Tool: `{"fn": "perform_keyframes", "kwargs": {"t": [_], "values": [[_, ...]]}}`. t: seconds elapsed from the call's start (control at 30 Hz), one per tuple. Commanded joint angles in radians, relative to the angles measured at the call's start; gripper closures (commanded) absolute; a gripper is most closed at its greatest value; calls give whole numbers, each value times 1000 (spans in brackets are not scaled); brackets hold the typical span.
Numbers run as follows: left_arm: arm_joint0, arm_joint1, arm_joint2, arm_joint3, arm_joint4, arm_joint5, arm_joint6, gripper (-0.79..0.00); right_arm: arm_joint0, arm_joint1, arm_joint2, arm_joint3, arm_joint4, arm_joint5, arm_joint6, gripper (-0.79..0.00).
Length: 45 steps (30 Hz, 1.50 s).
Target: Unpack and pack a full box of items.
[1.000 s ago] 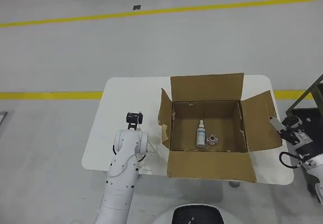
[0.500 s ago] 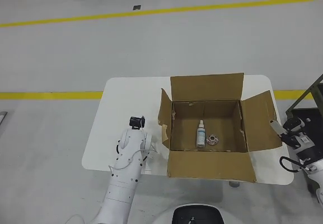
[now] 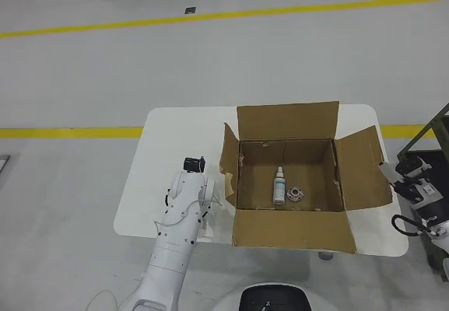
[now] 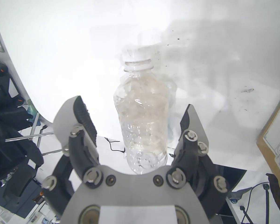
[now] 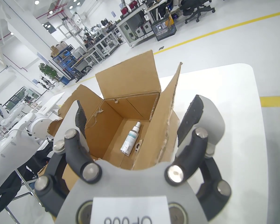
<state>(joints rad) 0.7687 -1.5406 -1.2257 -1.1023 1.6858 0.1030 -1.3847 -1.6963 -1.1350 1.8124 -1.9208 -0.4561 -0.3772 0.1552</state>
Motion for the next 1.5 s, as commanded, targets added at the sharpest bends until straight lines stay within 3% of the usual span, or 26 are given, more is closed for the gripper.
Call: {"fn": "perform_keyframes", "kwargs": {"t": [0.0,0.13,0.17,0.2,0.23,0.27,0.33,0.43,0.47,0.7,1.13,1.2,1.37,1.47], "values": [[-1,0,-6,-21,-8,1,-15,-785,9,1,1,-23,-2,-1,9,-785],[12,3,-22,-75,-9,-2,-22,-785,47,4,-41,-68,-3,-18,95,-754],[16,3,-27,-90,-15,-3,-22,-785,62,6,-61,-75,-23,-23,128,-453],[21,4,-31,-102,-15,-6,-26,-785,82,7,-82,-79,-46,-24,157,-329],[24,5,-35,-117,-15,-5,-27,-785,101,8,-110,-78,-70,-21,189,-274],[29,6,-39,-129,-11,-6,-28,-785,122,8,-138,-74,-89,-11,218,-169],[39,7,-47,-163,-15,-7,-29,-785,168,7,-196,-59,-117,13,260,-154],[55,11,-59,-219,-10,-24,-39,-785,231,3,-276,-32,-139,66,304,-71],[61,12,-62,-236,-7,-28,-43,-785,251,2,-300,-16,-153,87,330,0],[82,16,-73,-286,11,-32,-34,-785,390,-14,-435,109,-167,245,412,0],[82,16,-73,-286,11,-32,-34,-785,392,-14,-440,113,-170,251,407,0],[82,16,-73,-286,11,-32,-34,-785,390,-12,-444,91,-243,253,398,0],[82,16,-73,-286,11,-32,-34,-785,470,-26,-515,103,-382,400,328,0],[82,16,-73,-286,11,-32,-34,-785,577,-42,-605,184,-498,527,367,0]]}}
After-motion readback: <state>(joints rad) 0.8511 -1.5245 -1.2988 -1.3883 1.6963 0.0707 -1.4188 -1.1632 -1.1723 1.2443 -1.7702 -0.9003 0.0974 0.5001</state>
